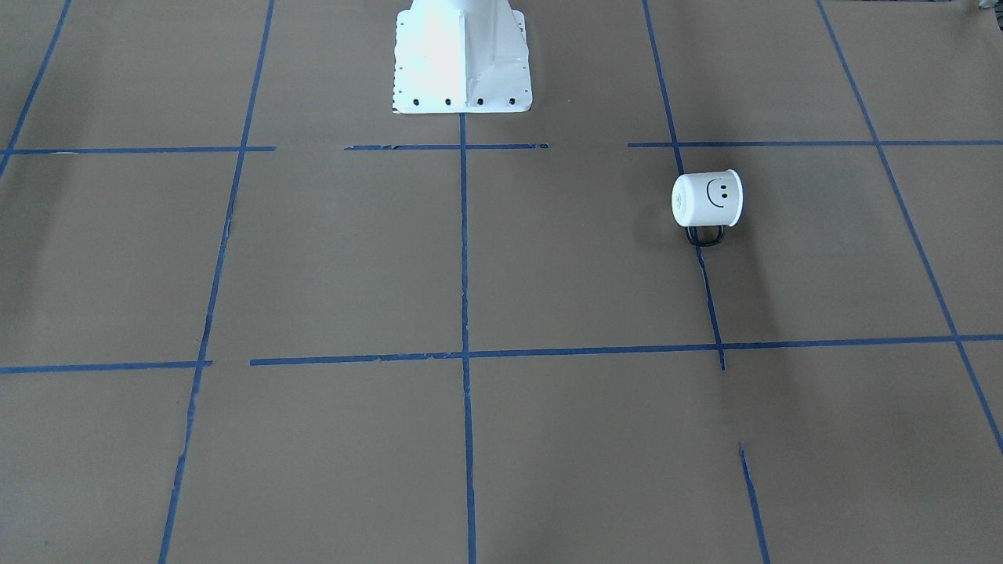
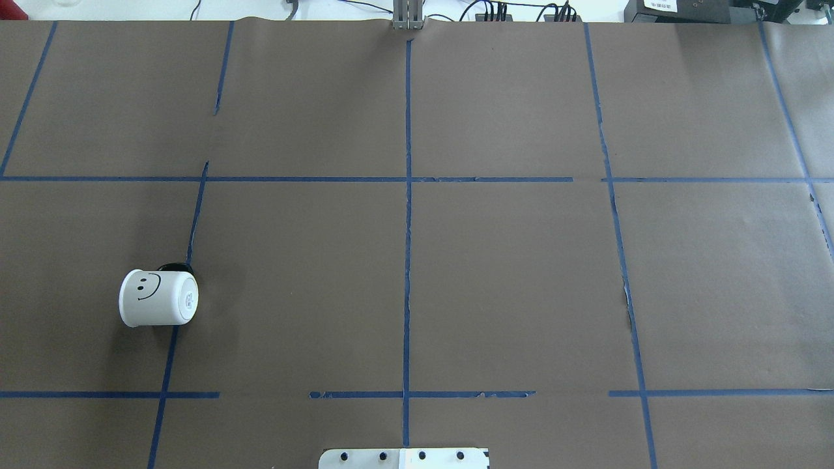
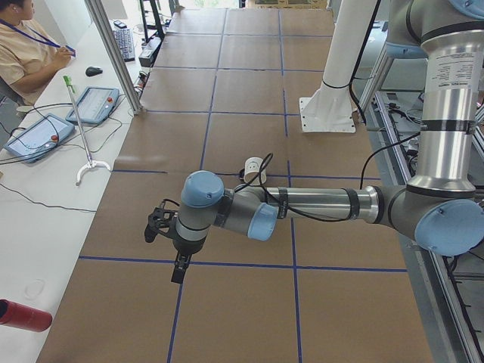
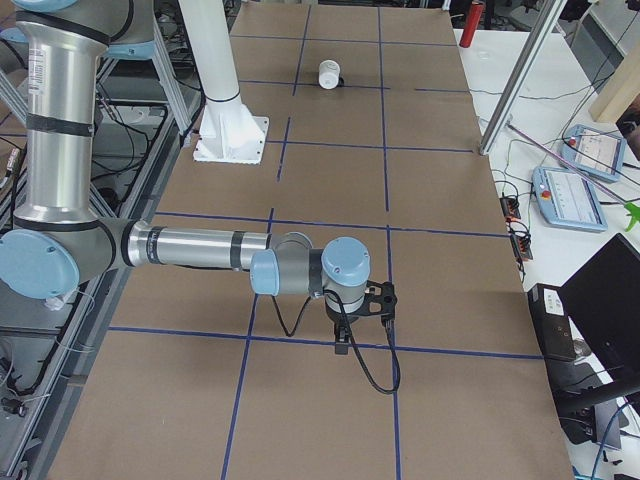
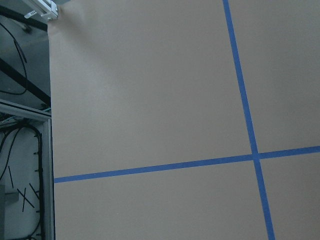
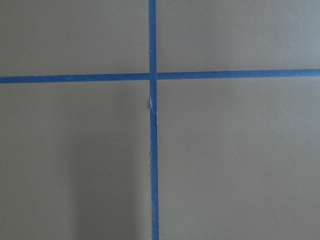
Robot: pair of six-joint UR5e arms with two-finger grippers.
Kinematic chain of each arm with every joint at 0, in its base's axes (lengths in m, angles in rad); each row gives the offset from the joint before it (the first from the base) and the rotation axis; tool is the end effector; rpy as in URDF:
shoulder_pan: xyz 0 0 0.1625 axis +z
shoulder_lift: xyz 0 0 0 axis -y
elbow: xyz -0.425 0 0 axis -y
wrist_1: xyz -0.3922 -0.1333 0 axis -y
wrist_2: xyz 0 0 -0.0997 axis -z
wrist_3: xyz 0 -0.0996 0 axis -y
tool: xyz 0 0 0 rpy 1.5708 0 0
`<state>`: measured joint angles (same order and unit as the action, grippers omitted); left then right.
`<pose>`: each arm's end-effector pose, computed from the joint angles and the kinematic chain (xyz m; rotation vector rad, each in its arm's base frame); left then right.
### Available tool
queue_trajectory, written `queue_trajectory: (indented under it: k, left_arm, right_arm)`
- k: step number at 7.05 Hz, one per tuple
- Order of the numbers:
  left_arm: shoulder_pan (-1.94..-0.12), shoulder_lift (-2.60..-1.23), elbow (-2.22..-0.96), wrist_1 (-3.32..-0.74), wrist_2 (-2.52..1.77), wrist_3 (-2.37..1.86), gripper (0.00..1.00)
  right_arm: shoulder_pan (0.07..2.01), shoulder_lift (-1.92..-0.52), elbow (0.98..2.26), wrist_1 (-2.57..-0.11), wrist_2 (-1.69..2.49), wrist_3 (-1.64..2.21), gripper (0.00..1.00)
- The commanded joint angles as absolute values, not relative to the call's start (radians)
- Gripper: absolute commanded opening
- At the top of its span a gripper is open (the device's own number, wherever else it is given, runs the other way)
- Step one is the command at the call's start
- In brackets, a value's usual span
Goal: Flip mug
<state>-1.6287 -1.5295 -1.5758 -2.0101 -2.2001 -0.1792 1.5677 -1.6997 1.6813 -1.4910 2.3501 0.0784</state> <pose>-0.1034 -0.4925 0.6363 0.3511 0.6429 -0.0996 0.0619 -0.4416 0.6558 0.0265 -0.7808 0.0475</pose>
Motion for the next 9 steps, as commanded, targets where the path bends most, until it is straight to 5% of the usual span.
queue_trajectory:
  k: [1,5,9]
  left_arm:
    - [-1.557,-1.456,-1.551,-2.344,-2.328,-0.500,1.00]
    - [-1.240,-1.456,-1.428,-3.006,-2.246,-1.250,1.00]
    - [-0.964,-1.401,-1.420,-3.391,-1.995,-1.736,1.00]
  right_arm:
    - [1.568,-1.700,1.681,-1.491,2.350,0.078,1.00]
    - [1.568,-1.700,1.681,-1.491,2.350,0.078,1.00]
    - [1.568,-1.700,1.681,-1.491,2.350,0.080,1.00]
